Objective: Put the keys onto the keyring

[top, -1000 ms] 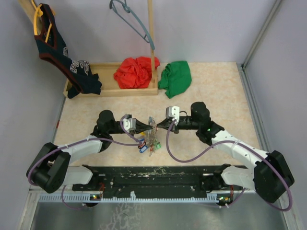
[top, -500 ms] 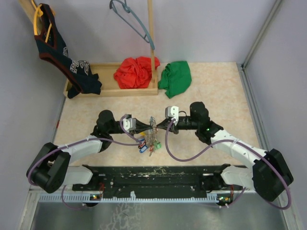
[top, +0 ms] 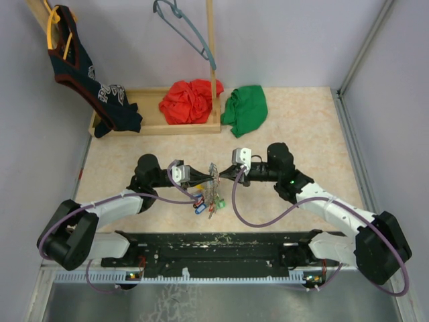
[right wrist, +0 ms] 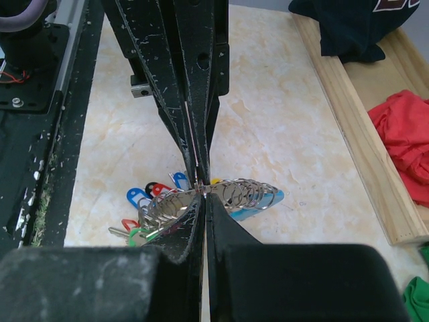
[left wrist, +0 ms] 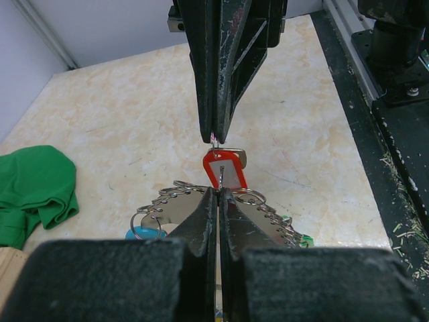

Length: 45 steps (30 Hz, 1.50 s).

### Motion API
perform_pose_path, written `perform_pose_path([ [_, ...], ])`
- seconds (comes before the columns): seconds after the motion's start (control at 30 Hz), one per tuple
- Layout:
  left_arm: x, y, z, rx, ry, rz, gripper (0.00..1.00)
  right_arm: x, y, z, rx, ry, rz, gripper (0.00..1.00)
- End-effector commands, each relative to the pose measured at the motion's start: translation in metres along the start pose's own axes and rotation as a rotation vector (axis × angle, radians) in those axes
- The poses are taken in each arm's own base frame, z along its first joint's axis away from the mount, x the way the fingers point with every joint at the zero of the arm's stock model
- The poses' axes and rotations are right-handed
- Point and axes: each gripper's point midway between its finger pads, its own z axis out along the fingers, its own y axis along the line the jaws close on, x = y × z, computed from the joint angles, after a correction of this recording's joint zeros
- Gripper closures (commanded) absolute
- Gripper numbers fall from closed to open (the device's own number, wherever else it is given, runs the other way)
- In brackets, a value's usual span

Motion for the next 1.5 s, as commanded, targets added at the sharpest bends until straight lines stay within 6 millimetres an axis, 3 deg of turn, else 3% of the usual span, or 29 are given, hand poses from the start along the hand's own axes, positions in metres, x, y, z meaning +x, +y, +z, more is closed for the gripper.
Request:
perform_pose_path([
  [0.0, -0.018, 0.006, 0.0, -0.007, -0.047, 0.064, 1.0, -0.022, -0.002, 0.001, -0.005, -0.055, -0.052, 1.0],
  [0.73, -0.019, 0.004, 0.001, 0.003, -0.051, 0.06, 1.0, -0.017, -0.001, 0.006, -0.036, -0.043, -0.022, 1.0],
  [1.47, -0.021, 0.001, 0.002, 0.028, -0.065, 0.051, 1.0, -0.024, 0.001, 0.016, -0.024, -0.066, -0.034, 1.0],
])
